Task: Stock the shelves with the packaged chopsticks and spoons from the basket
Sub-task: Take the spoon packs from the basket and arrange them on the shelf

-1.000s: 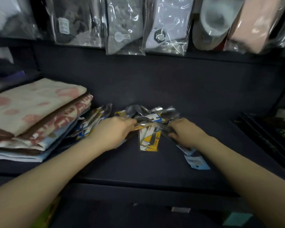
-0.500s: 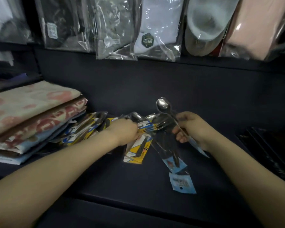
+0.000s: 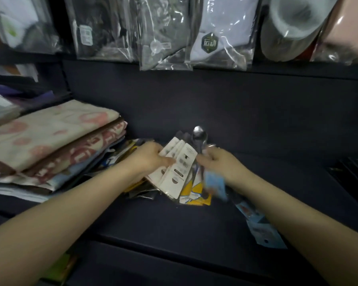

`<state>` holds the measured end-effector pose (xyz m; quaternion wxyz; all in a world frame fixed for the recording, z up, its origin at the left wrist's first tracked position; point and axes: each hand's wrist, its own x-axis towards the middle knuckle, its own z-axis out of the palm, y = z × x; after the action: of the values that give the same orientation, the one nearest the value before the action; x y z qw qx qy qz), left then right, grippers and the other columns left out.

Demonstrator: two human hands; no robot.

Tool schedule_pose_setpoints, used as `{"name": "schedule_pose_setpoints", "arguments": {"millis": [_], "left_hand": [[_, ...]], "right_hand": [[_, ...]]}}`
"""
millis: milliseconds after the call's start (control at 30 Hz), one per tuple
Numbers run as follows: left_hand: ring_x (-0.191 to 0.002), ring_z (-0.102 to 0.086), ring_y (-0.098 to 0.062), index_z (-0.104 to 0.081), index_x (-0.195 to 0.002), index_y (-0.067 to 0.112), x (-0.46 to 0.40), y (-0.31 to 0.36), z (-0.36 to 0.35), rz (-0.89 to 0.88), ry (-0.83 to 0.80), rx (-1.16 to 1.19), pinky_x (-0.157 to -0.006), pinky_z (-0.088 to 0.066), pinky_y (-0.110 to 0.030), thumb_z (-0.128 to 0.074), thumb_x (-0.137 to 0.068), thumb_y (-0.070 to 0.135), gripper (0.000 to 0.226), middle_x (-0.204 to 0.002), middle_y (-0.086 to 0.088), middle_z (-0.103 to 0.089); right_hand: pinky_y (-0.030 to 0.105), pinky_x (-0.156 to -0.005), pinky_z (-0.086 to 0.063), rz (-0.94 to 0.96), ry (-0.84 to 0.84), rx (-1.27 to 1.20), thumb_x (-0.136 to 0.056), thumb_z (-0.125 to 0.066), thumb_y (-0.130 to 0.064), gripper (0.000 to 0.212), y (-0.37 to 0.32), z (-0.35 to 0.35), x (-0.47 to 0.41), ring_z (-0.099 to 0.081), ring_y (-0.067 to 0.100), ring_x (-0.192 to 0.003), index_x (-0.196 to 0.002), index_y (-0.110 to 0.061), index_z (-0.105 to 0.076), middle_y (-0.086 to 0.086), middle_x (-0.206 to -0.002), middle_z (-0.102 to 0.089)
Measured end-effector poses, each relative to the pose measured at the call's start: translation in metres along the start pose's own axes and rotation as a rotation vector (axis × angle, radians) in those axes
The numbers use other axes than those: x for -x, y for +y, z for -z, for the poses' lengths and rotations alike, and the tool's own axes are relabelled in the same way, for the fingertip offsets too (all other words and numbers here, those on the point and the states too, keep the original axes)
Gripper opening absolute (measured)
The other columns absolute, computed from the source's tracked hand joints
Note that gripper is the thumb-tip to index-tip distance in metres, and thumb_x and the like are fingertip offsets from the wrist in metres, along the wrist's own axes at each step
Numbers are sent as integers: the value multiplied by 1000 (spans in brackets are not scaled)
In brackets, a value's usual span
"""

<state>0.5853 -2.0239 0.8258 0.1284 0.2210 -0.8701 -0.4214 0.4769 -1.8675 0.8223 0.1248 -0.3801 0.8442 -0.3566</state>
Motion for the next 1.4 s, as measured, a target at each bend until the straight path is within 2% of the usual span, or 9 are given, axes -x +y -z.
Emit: {"name": "schedule_pose_setpoints", "arguments": {"millis": [100,167,300,467,667,800,1100,1233,1400], "left_hand": [[-94,-65,-16,-67,-99,19,5,-7,11,-157,-191,-116,-88,-50,-36,-59,-83,45,31,-99,-1,-71],[-101,-60,-17,-64,-104,22,9,-12,22,-256,-282,-375,-93,-45,-36,-46,-90,47,34,-106,-2,-68],[-131,-36,-22,-41,-136,22,17,-37,34,-386,-317,-852,-109,-28,-33,-21,-80,56,69,-144,-5,-39],[-141,-20,-22,-25,-143,27,32,-63,48,-320,-165,-921,-115,-18,-32,-7,-68,72,89,-154,-4,-19],[-119,-47,-32,-39,-133,19,32,-58,48,-268,-64,-1092,-95,-42,-36,-39,-91,49,52,-134,-9,-48],[-101,-60,-34,-48,-115,7,26,-46,44,-368,17,-1285,-69,-45,-37,-41,-91,14,26,-114,-14,-61],[-81,-61,-30,-55,-84,4,14,-58,72,-363,247,-587,-68,-47,-39,-46,-90,19,18,-87,-13,-67],[-92,-62,-27,-47,-126,16,41,-64,66,-394,-20,-598,-78,-48,-37,-49,-87,32,41,-102,-10,-67],[-119,-47,-25,-12,-145,23,70,-68,61,-428,39,-645,-96,-41,-33,-39,-89,54,70,-132,-11,-49]], "right_hand": [[44,-101,-41,178,173,657,-93,-36,-48,47,-6,-14,3,-43,31,-123,-111,-10,-57,14,-134,-45],[43,-100,-41,418,329,773,-91,-29,-44,55,-16,-14,6,-43,32,-129,-131,-12,-50,12,-144,-42],[26,-115,-12,669,-159,690,-95,-17,-40,56,-29,-27,1,-22,19,-144,-145,-23,-33,2,-154,-30],[29,-92,-40,595,-207,639,-97,-28,-42,45,-43,-37,-9,-56,18,-97,-102,-13,-63,4,-102,-64],[23,-73,-37,463,-268,771,-89,-56,-22,16,-51,-34,-23,-57,14,-87,-98,-12,-64,1,-96,-67],[28,-94,-41,459,-292,735,-83,-64,-33,39,-47,-36,-13,-53,17,-110,-119,-18,-57,0,-118,-57],[18,-96,-34,564,-183,714,-79,-59,-58,67,-57,-51,19,-41,9,-126,-135,-30,-38,-11,-140,-41],[40,-87,-53,730,-219,835,-86,-35,-50,52,-60,-67,9,-59,23,-112,-124,-25,-59,-1,-123,-62],[30,-79,-52,741,-67,609,-91,-39,-38,37,-64,-54,2,-64,16,-97,-109,-23,-67,-3,-105,-70]]}}
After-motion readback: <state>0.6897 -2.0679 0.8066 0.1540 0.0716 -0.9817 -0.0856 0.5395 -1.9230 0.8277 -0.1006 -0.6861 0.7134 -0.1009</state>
